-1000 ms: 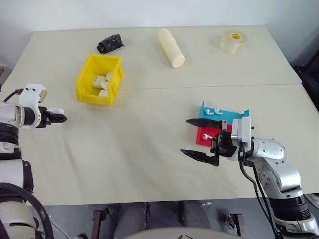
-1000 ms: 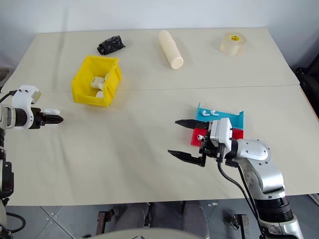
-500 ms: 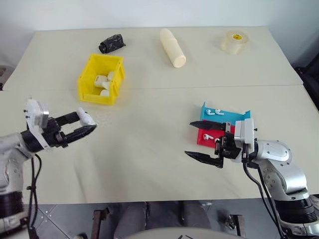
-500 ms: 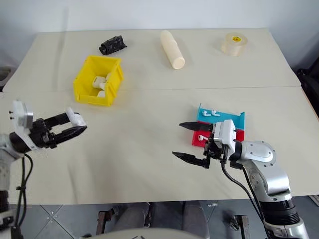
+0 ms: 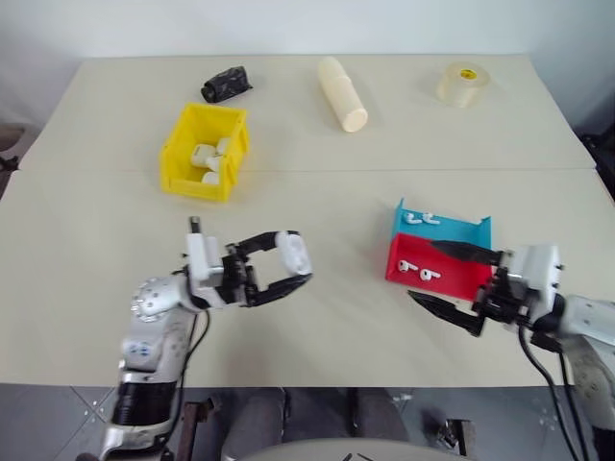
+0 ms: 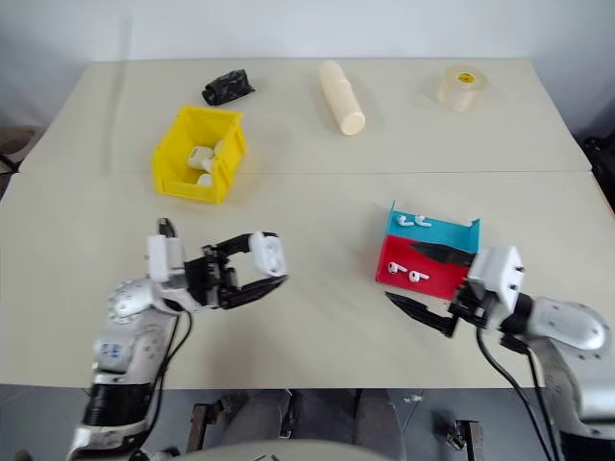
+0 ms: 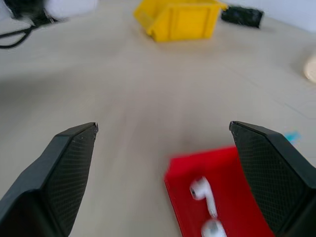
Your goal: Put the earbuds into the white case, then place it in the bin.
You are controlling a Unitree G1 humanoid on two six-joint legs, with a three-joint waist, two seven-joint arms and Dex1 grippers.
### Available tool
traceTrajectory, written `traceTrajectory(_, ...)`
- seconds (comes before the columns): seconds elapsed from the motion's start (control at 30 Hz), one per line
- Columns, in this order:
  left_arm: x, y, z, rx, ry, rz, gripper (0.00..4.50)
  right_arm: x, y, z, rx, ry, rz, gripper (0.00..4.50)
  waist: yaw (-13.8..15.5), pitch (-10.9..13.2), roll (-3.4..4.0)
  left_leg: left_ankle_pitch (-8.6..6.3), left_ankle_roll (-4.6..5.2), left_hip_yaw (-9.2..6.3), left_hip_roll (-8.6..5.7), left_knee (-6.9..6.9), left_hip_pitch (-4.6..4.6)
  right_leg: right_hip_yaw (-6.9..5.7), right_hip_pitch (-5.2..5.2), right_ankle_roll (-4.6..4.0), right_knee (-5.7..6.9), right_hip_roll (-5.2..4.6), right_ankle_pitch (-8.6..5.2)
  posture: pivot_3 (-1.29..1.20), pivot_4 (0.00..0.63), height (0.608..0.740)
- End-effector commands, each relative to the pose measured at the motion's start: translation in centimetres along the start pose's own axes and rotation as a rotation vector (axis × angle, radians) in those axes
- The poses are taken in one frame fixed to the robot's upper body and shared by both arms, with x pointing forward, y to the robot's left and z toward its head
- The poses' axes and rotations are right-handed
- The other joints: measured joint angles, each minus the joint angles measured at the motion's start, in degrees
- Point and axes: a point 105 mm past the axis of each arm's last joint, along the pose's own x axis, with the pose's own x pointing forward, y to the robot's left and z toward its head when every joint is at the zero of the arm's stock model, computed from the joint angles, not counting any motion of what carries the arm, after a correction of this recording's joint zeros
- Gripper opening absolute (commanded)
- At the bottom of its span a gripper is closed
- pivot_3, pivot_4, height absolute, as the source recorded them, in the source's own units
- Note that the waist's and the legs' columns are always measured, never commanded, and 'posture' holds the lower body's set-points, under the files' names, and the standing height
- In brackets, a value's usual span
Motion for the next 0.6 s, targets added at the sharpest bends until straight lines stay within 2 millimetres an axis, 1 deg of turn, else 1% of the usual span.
traceTrajectory(0.03,1.3,-0.1,0.1,0.095,-0.038,-0.067,2.81,-1.9,-0.1,1.3,-0.06,0.016,-0.057,4.5,0.0,0.0,-0.04,0.0,0.01,0.01,-0.12,-0.01,0.0,0.01,0.01,0.01,-0.02,0.0,0.01,0.0,0.15,0.74)
traceTrajectory(0.13,1.8,-0.1,-0.3,0.115,-0.059,-0.11,2.81,-3.1,-0.2,1.0,-0.049,0.05,-0.1,4.5,-0.7,0.0,-0.02,0.0,0.01,0.03,-0.12,-0.08,0.05,0.03,0.0,0.01,-0.03,0.01,0.01,0.0,0.15,0.74)
traceTrajectory(0.23,2.6,-0.2,-0.2,0.095,-0.119,-0.113,2.81,-4.2,-0.1,0.0,-0.037,0.109,-0.127,4.5,-0.7,0.0,-0.02,0.0,0.01,0.05,-0.11,-0.1,0.07,0.04,0.0,0.02,-0.03,0.03,0.01,0.0,0.15,0.74)
traceTrajectory(0.3,3.3,-0.2,-0.3,0.084,-0.156,-0.095,2.81,-4.4,-0.1,-0.7,-0.046,0.167,-0.13,4.5,-0.6,0.0,-0.03,0.0,0.01,0.03,-0.11,-0.09,0.06,0.04,0.0,0.01,-0.03,0.03,0.01,0.0,0.15,0.74)
traceTrajectory(0.4,3.6,-0.9,-0.5,0.067,-0.162,-0.115,2.81,-3.8,-0.8,-0.6,-0.045,0.207,-0.143,4.5,-0.7,0.0,-0.03,0.01,0.04,0.03,-0.14,-0.05,0.05,0.07,0.0,0.04,-0.03,0.0,0.02,0.0,0.15,0.74)
traceTrajectory(0.53,3.6,-1.4,-0.9,0.039,-0.135,-0.141,2.81,-2.2,-0.9,-0.3,-0.017,0.28,-0.06,4.5,-0.7,0.0,0.0,0.01,0.03,0.05,-0.1,-0.08,0.07,0.1,-0.02,0.04,-0.03,0.03,0.02,0.0,0.15,0.74)
traceTrajectory(0.6,3.6,-1.5,-1.3,0.028,-0.107,-0.166,2.81,-1.3,-1.1,-0.4,-0.005,0.343,-0.017,4.5,-0.7,0.0,0.0,0.01,0.03,0.04,-0.07,-0.06,0.05,0.1,-0.02,0.04,-0.05,0.03,0.02,0.0,0.15,0.74)
